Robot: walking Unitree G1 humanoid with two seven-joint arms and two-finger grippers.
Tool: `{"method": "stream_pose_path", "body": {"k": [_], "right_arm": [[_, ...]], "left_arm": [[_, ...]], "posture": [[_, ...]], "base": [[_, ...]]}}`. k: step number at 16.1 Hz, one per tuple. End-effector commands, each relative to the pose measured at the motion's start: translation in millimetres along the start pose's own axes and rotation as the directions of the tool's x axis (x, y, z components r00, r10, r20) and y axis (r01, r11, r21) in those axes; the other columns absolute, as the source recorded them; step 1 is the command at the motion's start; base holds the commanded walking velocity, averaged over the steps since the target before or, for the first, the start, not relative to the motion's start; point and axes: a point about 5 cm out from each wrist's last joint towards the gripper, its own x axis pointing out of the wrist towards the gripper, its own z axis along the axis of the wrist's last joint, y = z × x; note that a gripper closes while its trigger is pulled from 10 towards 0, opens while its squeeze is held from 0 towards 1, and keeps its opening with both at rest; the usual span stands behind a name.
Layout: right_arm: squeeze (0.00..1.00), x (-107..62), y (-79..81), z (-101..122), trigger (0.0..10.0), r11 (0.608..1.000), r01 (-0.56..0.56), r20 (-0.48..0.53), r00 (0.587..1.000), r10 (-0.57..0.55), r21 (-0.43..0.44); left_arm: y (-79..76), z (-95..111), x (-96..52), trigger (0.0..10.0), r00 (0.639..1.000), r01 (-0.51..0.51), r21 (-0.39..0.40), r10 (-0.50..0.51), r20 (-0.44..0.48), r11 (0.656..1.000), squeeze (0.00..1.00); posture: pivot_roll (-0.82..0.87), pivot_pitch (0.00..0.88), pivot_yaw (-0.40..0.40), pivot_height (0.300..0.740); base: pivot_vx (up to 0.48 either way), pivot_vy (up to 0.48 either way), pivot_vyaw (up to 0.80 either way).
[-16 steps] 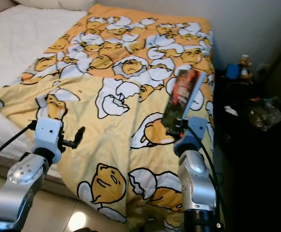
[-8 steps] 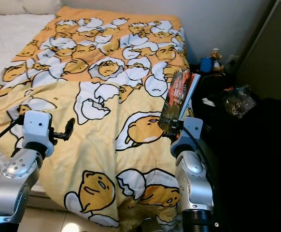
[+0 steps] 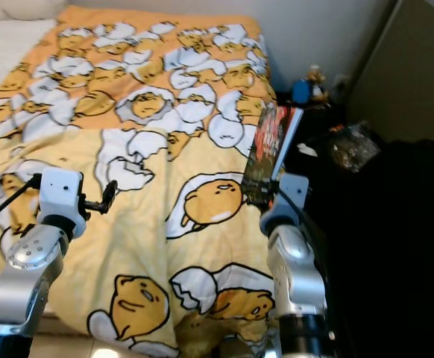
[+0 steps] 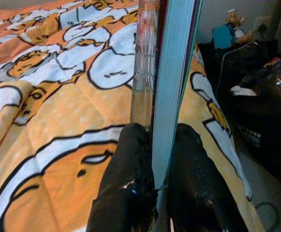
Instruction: Clean up the room
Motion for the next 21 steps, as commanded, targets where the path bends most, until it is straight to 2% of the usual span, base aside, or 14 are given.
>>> {"method": "stream_pose_path", "body": {"k": [1,6,10,21], "right_arm": [[0.00,3.0,5.4,7.1,10.0,1.000,-0.018,0.023,1.000,0.018,0.015],[0.00,6.0,7.9,7.2,10.0,0.999,-0.031,0.026,0.999,0.032,-0.017],[0.00,6.5,8.0,6.9,10.0,0.999,-0.030,0.023,0.999,0.030,-0.017],[0.00,5.5,6.7,5.5,10.0,0.999,-0.027,0.013,1.000,0.027,-0.033]], "left_arm": [[2.4,-1.1,-0.5,10.0,1.000,-0.005,0.018,0.005,-0.007,1.000,0.00],[7.3,0.7,2.6,10.0,1.000,-0.015,0.012,0.015,-0.003,1.000,0.00],[7.5,-0.1,2.3,10.0,1.000,-0.015,0.015,0.015,-0.007,1.000,0.00],[7.0,-2.0,1.6,10.0,1.000,-0.019,0.010,0.020,-0.013,1.000,0.00]], "posture": [[0.03,0.000,-0.003,0.740],[0.03,0.000,0.004,0.740],[0.03,0.000,0.005,0.740],[0.03,0.000,0.003,0.740]], "base": [[0.000,0.000,0.00],[0.000,0.000,-0.10],[0.000,0.263,-0.71],[0.000,0.270,-0.07]]}}
